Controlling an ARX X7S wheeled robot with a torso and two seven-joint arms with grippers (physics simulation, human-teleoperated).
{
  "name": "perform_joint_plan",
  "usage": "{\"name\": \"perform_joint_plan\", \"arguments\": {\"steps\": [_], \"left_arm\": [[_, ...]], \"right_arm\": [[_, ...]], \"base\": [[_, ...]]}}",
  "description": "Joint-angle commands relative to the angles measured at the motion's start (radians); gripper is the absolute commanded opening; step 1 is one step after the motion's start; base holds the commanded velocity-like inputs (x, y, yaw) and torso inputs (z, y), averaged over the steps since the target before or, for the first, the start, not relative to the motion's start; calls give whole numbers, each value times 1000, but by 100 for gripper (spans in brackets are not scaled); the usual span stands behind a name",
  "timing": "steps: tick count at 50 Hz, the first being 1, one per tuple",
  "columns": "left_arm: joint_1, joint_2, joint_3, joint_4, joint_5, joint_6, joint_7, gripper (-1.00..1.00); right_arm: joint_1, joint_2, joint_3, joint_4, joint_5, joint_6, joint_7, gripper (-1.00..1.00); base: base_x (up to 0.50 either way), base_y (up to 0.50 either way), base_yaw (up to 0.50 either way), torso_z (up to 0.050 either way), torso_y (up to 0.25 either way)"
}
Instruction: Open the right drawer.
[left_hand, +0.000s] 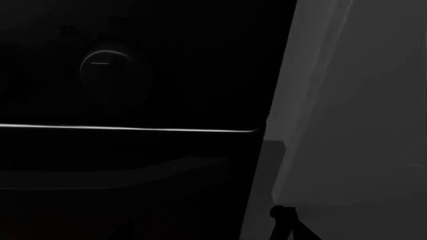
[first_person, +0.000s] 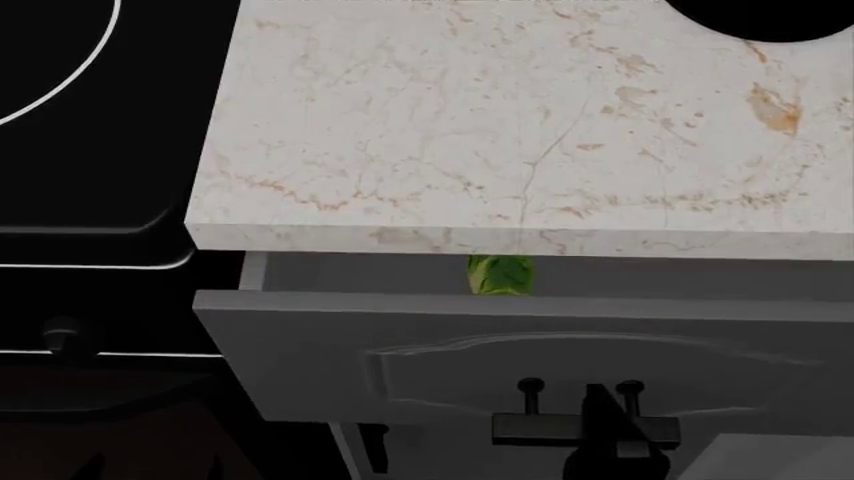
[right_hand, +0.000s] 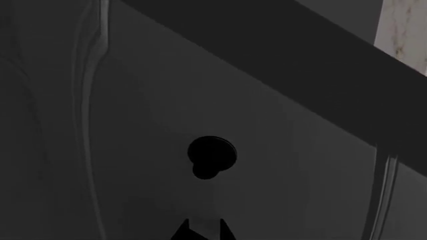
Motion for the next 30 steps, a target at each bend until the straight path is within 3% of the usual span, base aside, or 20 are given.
{"name": "perform_joint_plan", "arguments": {"steps": [1, 24, 30], "left_arm": [[-1, -1, 3, -3, -1, 2, -1, 100], [-3, -7, 8, 6, -6, -3, -7, 100], [-3, -7, 9, 6, -7, -2, -8, 100]], "right_arm": [[18, -42, -105, -88, -96, -18, 52, -100], [20, -46, -114, -60, -88, -38, 67, -100], [20, -44, -117, -82, -101, -26, 44, -100]], "base": [[0, 5, 6, 0, 0], [0, 4, 6, 1, 1], [-228, 0, 0, 0, 2]]}}
